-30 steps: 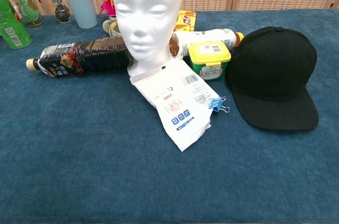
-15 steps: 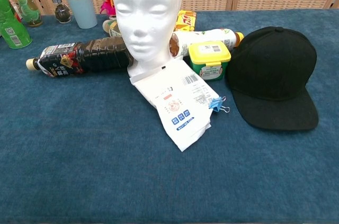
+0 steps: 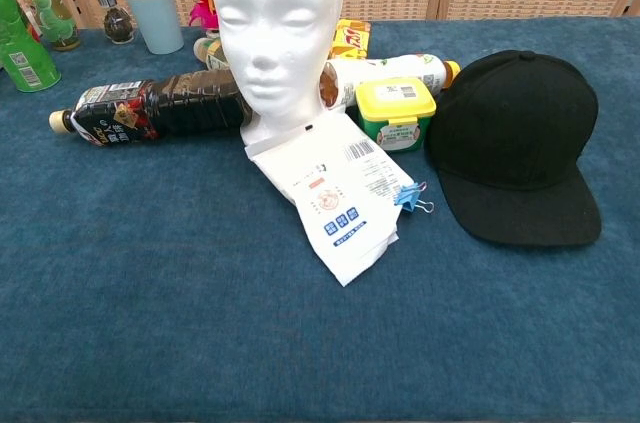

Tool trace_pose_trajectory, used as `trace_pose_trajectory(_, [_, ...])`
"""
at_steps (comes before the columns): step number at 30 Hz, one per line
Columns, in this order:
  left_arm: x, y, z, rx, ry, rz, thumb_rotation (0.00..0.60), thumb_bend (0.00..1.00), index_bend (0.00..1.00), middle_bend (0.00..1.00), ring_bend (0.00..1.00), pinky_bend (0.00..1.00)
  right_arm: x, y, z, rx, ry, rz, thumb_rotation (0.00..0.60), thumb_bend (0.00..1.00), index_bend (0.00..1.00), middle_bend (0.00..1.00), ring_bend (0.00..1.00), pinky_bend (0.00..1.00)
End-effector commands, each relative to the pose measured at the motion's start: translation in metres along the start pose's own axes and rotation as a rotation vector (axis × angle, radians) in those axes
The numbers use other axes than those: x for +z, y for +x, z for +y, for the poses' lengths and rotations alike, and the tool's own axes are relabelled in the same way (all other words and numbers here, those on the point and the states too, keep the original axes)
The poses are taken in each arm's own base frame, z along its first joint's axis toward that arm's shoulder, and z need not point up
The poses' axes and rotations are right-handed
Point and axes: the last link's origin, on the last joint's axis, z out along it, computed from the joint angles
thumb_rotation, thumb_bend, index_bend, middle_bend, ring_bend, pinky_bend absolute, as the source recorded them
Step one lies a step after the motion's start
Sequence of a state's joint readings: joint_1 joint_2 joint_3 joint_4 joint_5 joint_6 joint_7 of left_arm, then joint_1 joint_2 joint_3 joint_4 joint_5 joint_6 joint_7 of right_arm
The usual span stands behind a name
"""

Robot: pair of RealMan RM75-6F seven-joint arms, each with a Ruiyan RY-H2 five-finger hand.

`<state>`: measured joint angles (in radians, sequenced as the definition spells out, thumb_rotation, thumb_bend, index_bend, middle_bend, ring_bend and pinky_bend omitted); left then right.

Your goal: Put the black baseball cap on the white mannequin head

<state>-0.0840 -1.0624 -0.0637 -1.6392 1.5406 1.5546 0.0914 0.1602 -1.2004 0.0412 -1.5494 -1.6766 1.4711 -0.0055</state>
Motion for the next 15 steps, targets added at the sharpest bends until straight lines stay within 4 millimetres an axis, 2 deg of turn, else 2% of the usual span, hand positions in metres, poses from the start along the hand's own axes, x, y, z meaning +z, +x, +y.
trace_pose_trajectory(1, [0.002, 0.003, 0.0, 0.004, -0.002, 0.009, 0.6, 0.3, 0.63, 0.49, 0.37, 0.4, 0.008, -0.005, -0.009, 0.011, 0.044, -0.009, 0.6, 0.27, 0.25, 0.32, 0.4, 0.43])
trace_pose_trajectory(8, [0.008, 0.011, -0.001, 0.014, -0.007, 0.021, 0.6, 0.3, 0.63, 0.49, 0.37, 0.4, 0.026, -0.015, -0.027, 0.004, 0.127, -0.017, 0.6, 0.19, 0.31, 0.39, 0.48, 0.5])
trace_pose_trajectory(11, [0.011, 0.018, -0.004, 0.026, -0.006, 0.033, 0.6, 0.3, 0.63, 0.49, 0.37, 0.4, 0.035, -0.022, -0.039, -0.003, 0.173, -0.011, 0.6, 0.15, 0.37, 0.48, 0.55, 0.59])
trace_pose_trajectory(15, [0.014, 0.026, -0.008, 0.033, 0.005, 0.037, 0.6, 0.3, 0.63, 0.49, 0.37, 0.4, 0.043, -0.033, -0.051, -0.007, 0.212, 0.035, 0.6, 0.11, 0.46, 0.61, 0.69, 0.77])
